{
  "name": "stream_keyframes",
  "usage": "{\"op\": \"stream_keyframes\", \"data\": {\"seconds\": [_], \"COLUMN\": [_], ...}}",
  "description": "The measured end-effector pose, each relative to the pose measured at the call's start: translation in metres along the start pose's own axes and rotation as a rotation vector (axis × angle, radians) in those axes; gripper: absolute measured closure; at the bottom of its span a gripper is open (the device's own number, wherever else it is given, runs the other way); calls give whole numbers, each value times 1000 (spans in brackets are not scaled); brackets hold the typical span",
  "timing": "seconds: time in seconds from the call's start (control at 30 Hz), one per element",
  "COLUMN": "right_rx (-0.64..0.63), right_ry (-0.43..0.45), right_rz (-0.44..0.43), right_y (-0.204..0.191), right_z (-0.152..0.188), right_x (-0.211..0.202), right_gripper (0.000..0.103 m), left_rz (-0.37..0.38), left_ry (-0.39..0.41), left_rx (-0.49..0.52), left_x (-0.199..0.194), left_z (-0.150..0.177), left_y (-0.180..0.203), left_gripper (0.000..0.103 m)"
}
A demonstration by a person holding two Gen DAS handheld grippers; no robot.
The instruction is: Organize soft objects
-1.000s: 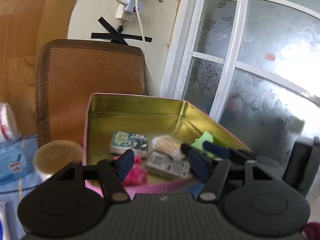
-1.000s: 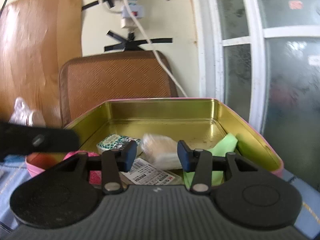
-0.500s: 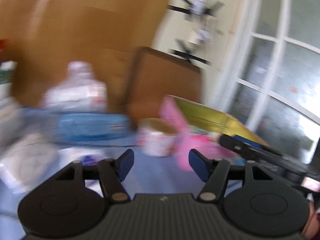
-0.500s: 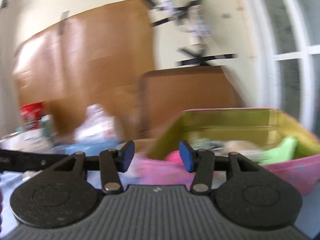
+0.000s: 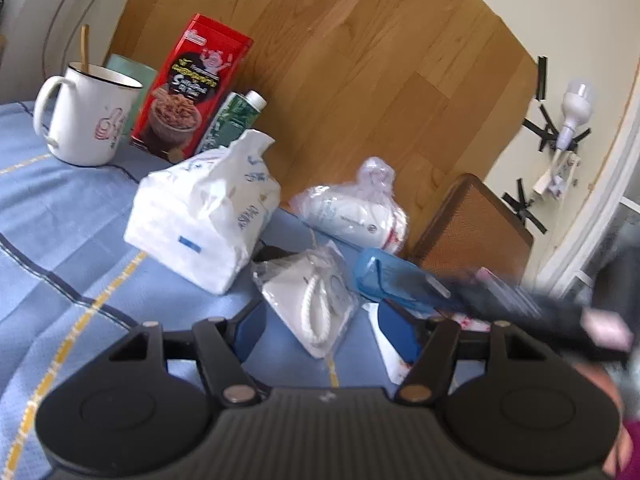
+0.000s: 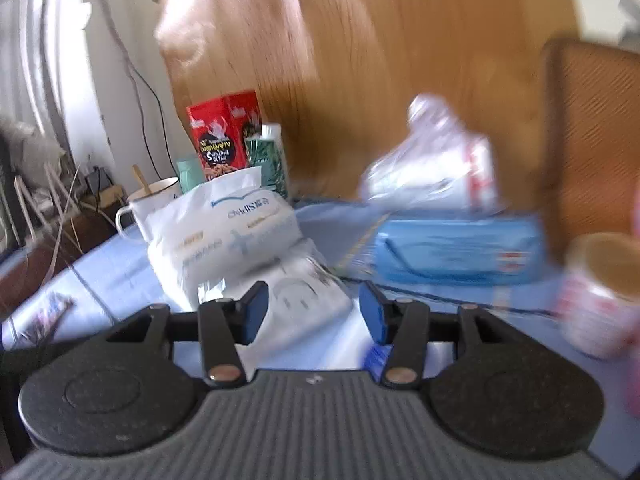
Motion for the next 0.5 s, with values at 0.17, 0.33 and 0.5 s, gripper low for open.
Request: {"op": "stream_keyframes", "data": {"seconds": [0.17, 0.33, 0.5], "right_rx": [109, 77, -100], "right_ry": [-78, -204, -288], "right_rz": [25, 26, -63], "right_y": [2, -1, -19], "right_z": [-32, -30, -5], "right_x": [66, 97, 85], "right_gripper": [50, 50, 51], "left_rz": [14, 24, 25], "left_ry": [72, 106, 131], "left_rx": [-2, -22, -49], "left_x": [-13, -17, -21], "left_z": [-1, -4, -6], "left_y": [-1, -3, -7], "left_gripper": [41, 40, 37]}}
Point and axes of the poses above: each gripper's, at about its wrist camera, not at the fingertips, and x roughly the way its jaws point, y to its right, z to its underside, the point moved 6 cm from there along x, roughly the way its jaws point, and after that the axes turned 7 degrees about x, right-handed, at the moved point
